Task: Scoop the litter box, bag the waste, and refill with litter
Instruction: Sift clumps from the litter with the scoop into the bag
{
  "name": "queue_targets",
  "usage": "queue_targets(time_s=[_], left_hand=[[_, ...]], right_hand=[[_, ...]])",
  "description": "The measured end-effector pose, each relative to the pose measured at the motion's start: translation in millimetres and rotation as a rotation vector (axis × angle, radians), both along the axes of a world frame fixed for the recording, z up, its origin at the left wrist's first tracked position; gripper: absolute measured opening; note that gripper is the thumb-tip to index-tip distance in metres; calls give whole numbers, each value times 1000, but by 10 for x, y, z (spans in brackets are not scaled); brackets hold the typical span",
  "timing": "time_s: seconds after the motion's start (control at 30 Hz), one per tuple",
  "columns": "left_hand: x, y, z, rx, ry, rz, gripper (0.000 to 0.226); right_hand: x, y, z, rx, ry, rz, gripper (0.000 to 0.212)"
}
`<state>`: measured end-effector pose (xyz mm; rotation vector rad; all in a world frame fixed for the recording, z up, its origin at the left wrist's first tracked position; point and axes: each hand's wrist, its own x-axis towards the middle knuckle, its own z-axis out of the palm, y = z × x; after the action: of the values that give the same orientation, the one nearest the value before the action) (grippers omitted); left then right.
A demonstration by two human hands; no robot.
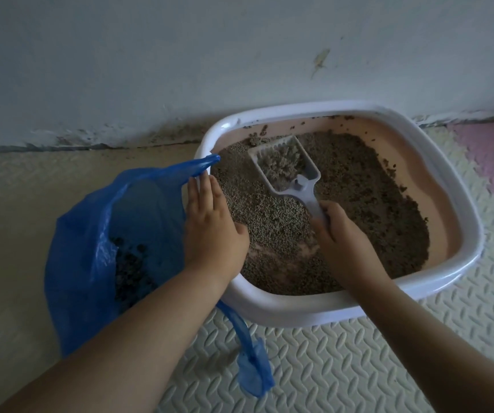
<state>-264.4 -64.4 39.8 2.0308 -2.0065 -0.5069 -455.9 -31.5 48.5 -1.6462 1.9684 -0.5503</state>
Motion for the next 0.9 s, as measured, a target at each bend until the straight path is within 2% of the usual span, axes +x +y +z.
queue_targets(time_s=[0.2,0.5,0.63,0.77,0.9], left_hand=[[0,4,10,4,12,-1,82],[5,0,11,7,27,7,81],[1,-4,-9,-3,22,8,81],[-6,-1,-27,-21,47,24,82],[-1,-8,-34,-30,65,10,82]], right_hand=[[-25,99,18,-63,72,18,32],[13,102,41,-36,96,34,32],[56,4,94,34,63,38,14],[94,-408,75,126,47,-5,34],[225,-852,155,211,81,2,25]])
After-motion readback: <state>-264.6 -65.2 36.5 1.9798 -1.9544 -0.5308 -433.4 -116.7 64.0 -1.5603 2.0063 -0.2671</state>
